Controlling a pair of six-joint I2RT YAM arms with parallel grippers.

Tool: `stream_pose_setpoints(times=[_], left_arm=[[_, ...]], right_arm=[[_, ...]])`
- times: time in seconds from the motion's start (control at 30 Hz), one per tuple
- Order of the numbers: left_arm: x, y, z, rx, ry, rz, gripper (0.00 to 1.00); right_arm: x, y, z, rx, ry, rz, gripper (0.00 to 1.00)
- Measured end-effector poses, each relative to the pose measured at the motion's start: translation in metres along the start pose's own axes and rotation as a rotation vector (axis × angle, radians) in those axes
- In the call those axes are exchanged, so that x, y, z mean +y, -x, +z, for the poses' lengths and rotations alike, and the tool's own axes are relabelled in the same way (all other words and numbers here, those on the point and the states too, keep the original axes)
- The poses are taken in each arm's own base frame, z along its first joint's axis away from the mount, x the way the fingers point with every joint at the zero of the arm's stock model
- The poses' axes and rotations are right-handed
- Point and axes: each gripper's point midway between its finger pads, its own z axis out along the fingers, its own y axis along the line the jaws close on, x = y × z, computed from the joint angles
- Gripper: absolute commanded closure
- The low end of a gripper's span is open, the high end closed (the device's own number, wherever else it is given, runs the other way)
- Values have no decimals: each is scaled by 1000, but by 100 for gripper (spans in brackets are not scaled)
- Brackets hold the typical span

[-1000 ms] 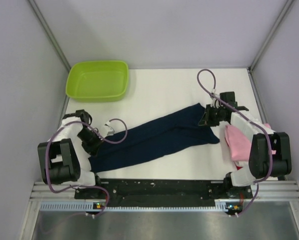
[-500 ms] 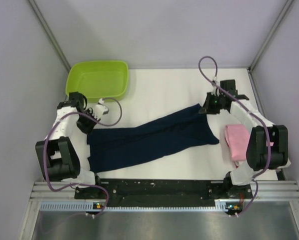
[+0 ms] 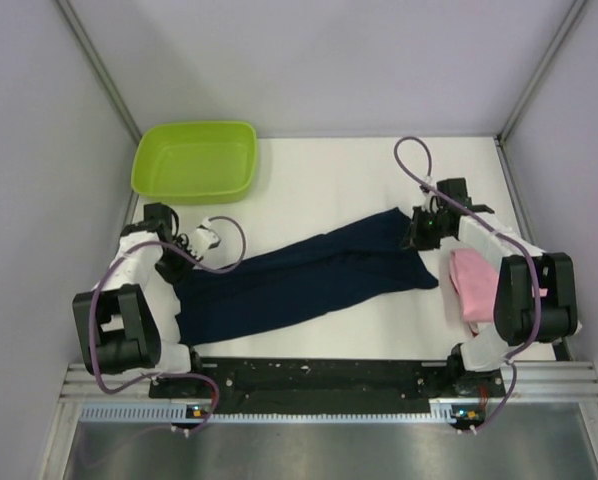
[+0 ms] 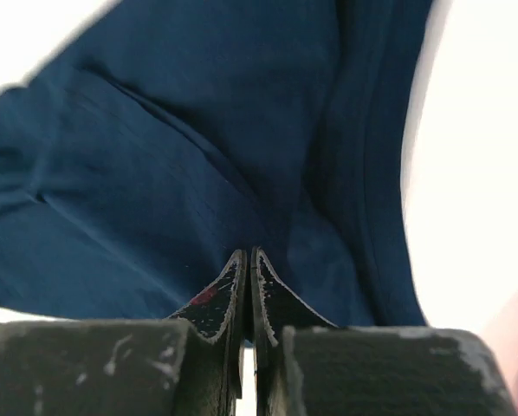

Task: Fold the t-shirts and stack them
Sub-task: Fold the other side of the tshirt into a rectangle

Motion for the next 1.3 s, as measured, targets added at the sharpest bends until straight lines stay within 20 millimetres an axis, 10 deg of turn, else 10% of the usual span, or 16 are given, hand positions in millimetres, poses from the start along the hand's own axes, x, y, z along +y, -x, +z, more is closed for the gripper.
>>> stream_pose_setpoints(times=[0.2, 0.43, 0.53, 0.73, 1.03, 1.3], left_arm=[[10, 9, -12, -47, 69, 0, 100], [115, 87, -39, -230, 313, -97, 100], [135, 99, -37, -259, 362, -121, 100], [108, 73, -9, -187, 305, -109, 100], [46, 27, 1, -87, 182, -26, 100], [13, -3, 22, 0, 81, 8, 100]], right_arm=[[-5, -24, -1, 83, -13, 33, 100], [47, 140, 15, -189, 131, -32, 100], [56, 169, 28, -234, 175, -33, 100], [47, 132, 49, -139, 174, 2, 100], [18, 11, 22, 39, 89, 63, 100], [-1, -31, 23, 105, 25, 94, 100]])
